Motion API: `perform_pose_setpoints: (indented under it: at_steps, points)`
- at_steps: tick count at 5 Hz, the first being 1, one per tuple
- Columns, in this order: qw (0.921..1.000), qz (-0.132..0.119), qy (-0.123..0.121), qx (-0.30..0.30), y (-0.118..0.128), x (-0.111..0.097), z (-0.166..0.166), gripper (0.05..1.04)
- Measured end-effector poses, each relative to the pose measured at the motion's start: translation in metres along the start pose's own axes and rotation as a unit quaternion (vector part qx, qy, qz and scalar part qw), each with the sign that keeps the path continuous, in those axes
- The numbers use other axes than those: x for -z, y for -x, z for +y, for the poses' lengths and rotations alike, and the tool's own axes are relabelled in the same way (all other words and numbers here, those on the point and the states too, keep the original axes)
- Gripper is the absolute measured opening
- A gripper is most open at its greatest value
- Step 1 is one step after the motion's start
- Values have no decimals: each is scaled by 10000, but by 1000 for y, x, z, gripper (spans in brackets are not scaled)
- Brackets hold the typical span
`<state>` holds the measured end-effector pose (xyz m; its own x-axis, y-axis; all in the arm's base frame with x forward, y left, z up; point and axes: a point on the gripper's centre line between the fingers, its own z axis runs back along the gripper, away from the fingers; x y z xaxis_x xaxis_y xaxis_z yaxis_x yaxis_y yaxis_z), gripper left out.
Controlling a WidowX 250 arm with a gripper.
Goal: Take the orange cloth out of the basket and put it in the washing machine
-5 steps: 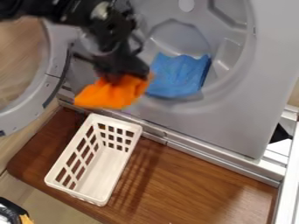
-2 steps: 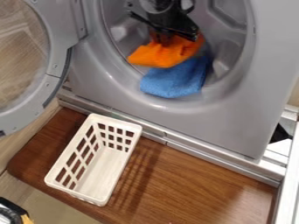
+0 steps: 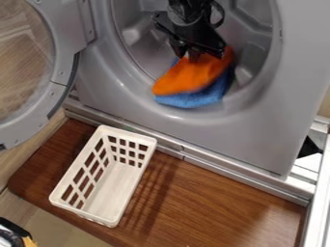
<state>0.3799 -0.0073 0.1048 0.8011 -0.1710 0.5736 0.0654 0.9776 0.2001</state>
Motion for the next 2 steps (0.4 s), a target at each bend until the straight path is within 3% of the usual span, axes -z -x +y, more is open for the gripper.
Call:
perform_pose_setpoints:
  at_steps: [1, 2]
  points:
    - [9999, 100, -65, -9, 8, 2, 0, 791]
    - [9998, 205, -89, 7, 15, 3, -5, 1003]
